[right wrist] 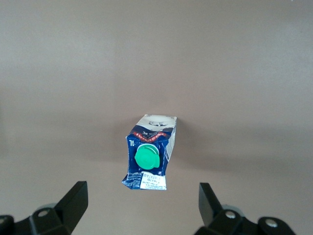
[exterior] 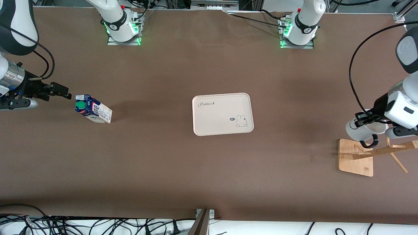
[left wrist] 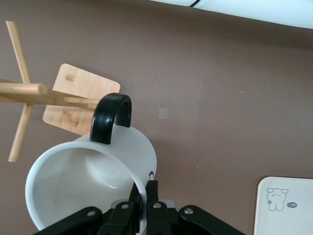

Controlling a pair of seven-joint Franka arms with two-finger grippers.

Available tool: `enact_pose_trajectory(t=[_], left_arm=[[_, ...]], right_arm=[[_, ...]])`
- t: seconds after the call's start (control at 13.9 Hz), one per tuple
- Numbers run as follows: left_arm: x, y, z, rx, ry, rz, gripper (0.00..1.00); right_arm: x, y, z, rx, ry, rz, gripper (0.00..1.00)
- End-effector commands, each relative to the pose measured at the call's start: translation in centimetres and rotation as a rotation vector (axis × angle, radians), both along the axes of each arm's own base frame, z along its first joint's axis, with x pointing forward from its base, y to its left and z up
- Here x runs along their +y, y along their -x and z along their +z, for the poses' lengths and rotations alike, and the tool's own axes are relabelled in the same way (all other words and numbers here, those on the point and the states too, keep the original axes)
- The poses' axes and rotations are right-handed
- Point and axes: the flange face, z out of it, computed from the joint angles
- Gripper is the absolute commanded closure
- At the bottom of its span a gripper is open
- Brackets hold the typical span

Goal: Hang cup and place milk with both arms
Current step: 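Open the right gripper off the milk while the left gripper carries the mug, then hang the white mug on the wooden stand peg with the left gripper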

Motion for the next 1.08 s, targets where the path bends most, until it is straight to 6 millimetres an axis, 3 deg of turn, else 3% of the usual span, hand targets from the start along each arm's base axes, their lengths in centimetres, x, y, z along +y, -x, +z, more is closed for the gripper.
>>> enact_pose_trajectory(t=[0.0,0.22,0.43,0.72,0.93,1.01], left_arm=[[1.9,-0.6,0.3,0.0,-0.012,-0.051,1.0],[5.1,-0.5,0.2,-0.009,-0.021,-0.07,1.0],[6.7,-1.1,0.2,-0.019,-0.024,-0.093,1.0],[9.4,-1.1,-1.1,-0.003,-0.026,-0.129,1.0],[9.9,-1.2,-2.7,0.024,-0.036,-0.194,1.0],[10.0,-1.1,-3.0,0.03,-0.038,-0.214,0.78]], right_arm=[[-0.2,1.0,3.5,-0.005,0.005,0.031,0.0],[-0.4,1.5,6.4,0.033,0.045,0.053,0.0],[-0.5,2.0,8.9,-0.005,0.044,0.058,0.0],[-0.6,1.9,10.5,0.008,0.092,0.059,0.0],[2.0,1.6,11.7,0.005,0.203,0.136,0.0],[2.2,1.6,11.9,0.006,0.2,0.135,0.0]])
